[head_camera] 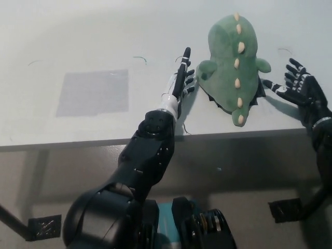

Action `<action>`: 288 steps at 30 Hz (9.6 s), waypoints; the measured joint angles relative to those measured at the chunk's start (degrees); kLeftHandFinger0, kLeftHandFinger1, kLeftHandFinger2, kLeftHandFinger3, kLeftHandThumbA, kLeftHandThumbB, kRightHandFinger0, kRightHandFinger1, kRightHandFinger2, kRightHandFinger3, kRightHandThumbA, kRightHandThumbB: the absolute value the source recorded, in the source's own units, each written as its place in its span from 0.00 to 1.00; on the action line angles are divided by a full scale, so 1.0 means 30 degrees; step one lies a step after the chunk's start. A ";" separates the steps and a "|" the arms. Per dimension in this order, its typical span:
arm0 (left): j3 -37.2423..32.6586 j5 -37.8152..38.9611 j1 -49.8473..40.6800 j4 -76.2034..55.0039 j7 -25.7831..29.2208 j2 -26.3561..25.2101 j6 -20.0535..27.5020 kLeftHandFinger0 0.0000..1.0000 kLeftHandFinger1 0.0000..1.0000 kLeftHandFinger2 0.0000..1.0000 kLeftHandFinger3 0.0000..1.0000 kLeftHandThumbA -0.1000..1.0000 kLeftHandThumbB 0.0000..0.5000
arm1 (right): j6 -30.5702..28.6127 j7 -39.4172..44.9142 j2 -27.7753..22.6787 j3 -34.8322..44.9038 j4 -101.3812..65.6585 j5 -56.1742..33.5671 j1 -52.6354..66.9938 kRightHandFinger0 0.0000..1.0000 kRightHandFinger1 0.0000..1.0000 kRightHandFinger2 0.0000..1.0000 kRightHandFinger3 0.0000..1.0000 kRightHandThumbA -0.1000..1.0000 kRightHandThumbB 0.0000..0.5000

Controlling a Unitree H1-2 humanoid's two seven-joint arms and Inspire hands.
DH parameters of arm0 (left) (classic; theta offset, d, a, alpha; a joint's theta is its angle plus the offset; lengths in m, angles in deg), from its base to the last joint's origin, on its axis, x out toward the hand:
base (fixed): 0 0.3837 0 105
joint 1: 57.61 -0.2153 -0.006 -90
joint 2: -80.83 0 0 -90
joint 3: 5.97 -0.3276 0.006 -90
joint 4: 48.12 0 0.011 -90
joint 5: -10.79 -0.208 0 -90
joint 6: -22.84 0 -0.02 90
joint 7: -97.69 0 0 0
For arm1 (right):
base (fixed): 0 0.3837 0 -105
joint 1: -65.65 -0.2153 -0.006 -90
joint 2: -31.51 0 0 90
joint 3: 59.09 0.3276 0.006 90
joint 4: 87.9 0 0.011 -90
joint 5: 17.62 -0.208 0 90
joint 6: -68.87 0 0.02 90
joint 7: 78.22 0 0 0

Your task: Use both hands to pick up a dinasour on the right side and move it to the left side

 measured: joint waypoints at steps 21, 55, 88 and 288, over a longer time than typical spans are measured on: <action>-0.0332 -0.0118 0.0398 0.0352 0.0282 0.0808 -0.0155 1.00 1.00 1.00 1.00 1.00 0.50 | 0.1211 -0.0229 0.1936 -0.0098 -0.2329 0.0120 0.0009 1.00 1.00 1.00 1.00 1.00 0.40; -0.1407 -0.0436 0.0783 0.0908 0.0275 0.0907 0.0038 1.00 1.00 1.00 1.00 1.00 0.20 | -0.0209 -0.1956 0.2369 -0.0302 -0.2517 0.0852 0.0361 1.00 1.00 1.00 1.00 1.00 0.25; -0.1316 -0.0274 -0.1405 -0.0859 0.0109 0.0401 0.1432 1.00 1.00 1.00 1.00 1.00 0.21 | -0.1149 -0.4287 0.4360 -0.1425 -0.1991 0.1509 0.0856 1.00 1.00 1.00 1.00 1.00 0.18; 0.0917 0.2712 -1.9630 -2.3030 -0.4578 -0.4052 0.0304 1.00 1.00 1.00 1.00 1.00 0.52 | -0.1206 0.2225 -0.1547 -0.1208 -1.9823 -0.0184 1.5904 1.00 1.00 1.00 1.00 1.00 0.28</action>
